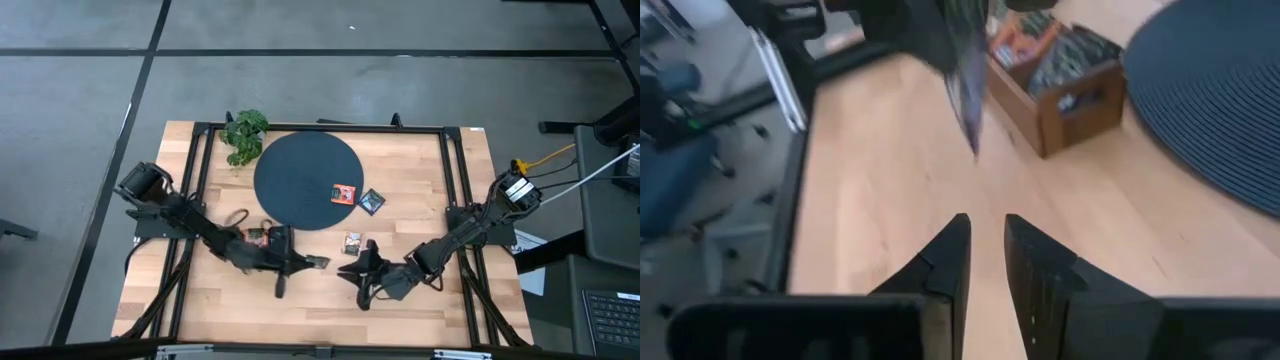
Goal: Pick & Place Tea
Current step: Put the purple tea bag into the right section of the wooden organizer
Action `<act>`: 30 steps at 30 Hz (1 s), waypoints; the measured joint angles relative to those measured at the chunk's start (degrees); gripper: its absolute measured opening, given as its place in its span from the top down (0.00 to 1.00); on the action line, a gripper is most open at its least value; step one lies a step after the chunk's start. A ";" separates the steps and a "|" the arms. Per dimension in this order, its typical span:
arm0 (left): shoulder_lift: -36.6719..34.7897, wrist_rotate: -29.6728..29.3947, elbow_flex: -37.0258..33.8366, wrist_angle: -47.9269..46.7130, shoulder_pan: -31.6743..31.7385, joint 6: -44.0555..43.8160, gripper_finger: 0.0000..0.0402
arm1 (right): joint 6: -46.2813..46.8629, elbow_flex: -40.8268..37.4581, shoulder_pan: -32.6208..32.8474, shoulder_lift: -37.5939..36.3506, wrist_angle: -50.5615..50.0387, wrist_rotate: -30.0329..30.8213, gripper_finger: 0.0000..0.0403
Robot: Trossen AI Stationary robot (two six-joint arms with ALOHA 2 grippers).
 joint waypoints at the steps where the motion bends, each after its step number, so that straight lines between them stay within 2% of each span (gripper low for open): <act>1: -0.09 0.12 -1.62 5.73 0.01 1.19 0.99 | -0.02 0.00 -0.02 -0.02 1.29 0.08 0.83; 4: 0.31 1.82 -5.29 19.95 0.15 3.87 0.99 | -1.79 -0.02 -0.72 -0.02 5.71 0.11 0.83; 7: 0.99 3.29 -6.27 26.61 0.81 5.70 0.99 | -5.55 -0.02 -1.81 -0.02 10.63 0.22 0.83; 11: 0.99 5.54 -5.22 27.76 1.80 6.53 0.99 | -10.68 -0.02 -3.34 -0.02 16.26 -0.35 0.83; 14: 1.01 6.16 -4.78 27.74 2.47 7.21 0.99 | -12.31 -0.02 -4.47 -0.02 18.06 -3.47 0.82; 18: 1.01 5.72 -4.78 27.71 3.22 7.73 0.99 | -12.23 -0.02 -5.47 -0.02 18.33 -6.54 0.74; 25: 1.01 6.90 -4.78 27.27 3.62 7.45 0.99 | -13.43 -0.02 -5.72 -0.02 19.34 -3.08 0.56; 30: 1.06 7.83 -4.78 25.61 3.69 6.37 0.99 | -17.71 -0.02 -5.73 -0.02 23.17 -2.81 0.51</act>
